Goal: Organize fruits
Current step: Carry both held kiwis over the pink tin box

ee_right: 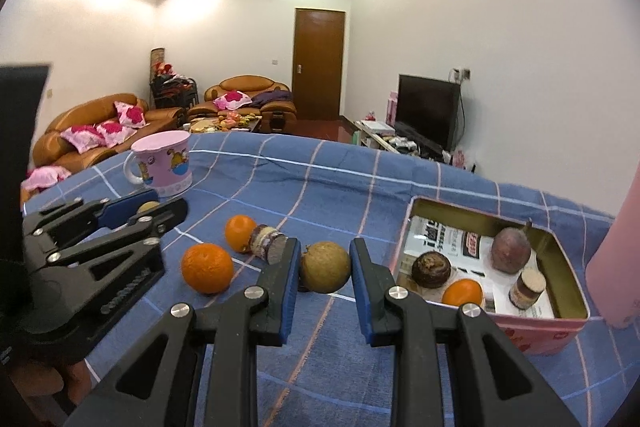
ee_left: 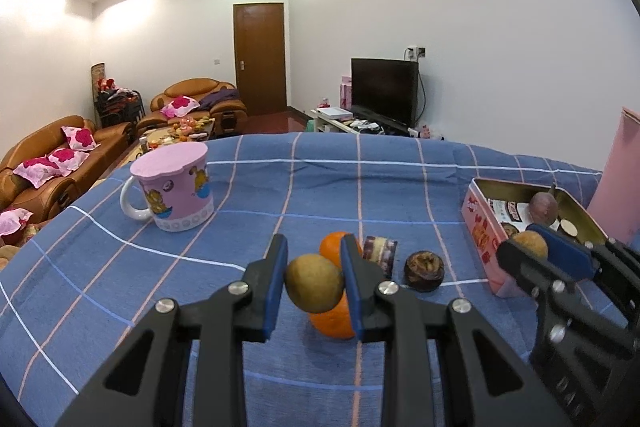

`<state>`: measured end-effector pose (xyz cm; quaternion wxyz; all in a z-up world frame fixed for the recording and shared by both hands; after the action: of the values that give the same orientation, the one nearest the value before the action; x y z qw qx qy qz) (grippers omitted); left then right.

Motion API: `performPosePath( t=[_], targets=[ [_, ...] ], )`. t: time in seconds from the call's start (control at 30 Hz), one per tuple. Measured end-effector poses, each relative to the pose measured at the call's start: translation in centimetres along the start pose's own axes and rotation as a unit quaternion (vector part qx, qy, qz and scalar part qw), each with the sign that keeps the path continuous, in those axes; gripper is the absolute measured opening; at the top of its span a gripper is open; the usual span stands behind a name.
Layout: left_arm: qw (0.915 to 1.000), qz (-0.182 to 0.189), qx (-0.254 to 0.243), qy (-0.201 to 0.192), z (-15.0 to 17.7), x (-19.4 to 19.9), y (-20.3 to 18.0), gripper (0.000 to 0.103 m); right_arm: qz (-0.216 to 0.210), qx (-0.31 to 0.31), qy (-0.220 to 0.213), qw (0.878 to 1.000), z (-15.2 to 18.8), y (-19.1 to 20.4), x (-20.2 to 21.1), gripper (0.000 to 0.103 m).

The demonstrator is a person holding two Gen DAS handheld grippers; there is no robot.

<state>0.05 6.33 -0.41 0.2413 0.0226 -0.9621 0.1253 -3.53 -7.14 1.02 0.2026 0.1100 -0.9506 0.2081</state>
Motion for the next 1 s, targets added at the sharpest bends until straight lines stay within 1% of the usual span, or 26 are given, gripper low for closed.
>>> performPosePath(
  t=[0.13, 0.23, 0.37, 0.57, 0.67, 0.87, 1.0],
  targets=[
    [1.0000, -0.005, 0.005, 0.001, 0.2, -0.1, -0.9, 0.029, 0.000, 0.018, 0.000, 1.000, 0.0, 0.3, 0.2, 0.027],
    [0.9999, 0.000, -0.005, 0.009, 0.6, -0.4, -2.4, 0.029, 0.001, 0.029, -0.002, 1.000, 0.4, -0.4, 0.6, 0.027],
    [0.9996, 0.016, -0.016, 0.014, 1.2, -0.7, -5.0, 0.029, 0.023, 0.024, -0.005, 0.999, 1.6, -3.5, 1.4, 0.027],
    [0.9978, 0.042, -0.043, 0.026, 2.3, -1.0, -9.4, 0.029, 0.045, -0.025, 0.020, 0.998, 4.2, -9.5, 1.6, 0.027],
    [0.9971, 0.052, -0.048, 0.030, 2.5, -1.2, -10.9, 0.029, 0.064, -0.034, 0.026, 0.997, 5.2, -12.1, 1.8, 0.027],
    [0.9952, 0.074, -0.049, 0.042, 2.7, -2.3, -13.9, 0.029, 0.099, -0.070, 0.045, 0.992, 7.0, -16.7, 1.5, 0.027],
    [0.9937, 0.085, -0.057, 0.045, 2.9, -2.8, -16.0, 0.029, 0.099, -0.091, 0.052, 0.989, 7.5, -18.1, 1.2, 0.027]
  ],
)
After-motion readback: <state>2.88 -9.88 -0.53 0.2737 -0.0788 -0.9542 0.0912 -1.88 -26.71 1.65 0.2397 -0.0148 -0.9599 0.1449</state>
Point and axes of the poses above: each gripper's, at about its wrist camera, not at the fingertips, and x roughly against the way its jaws point, y to its left, z to its underside, the point moved 3 cm from there along -x, roughly the way its jaws point, and after that the axes turned 15 degrees about x, right-handed, at the moved point
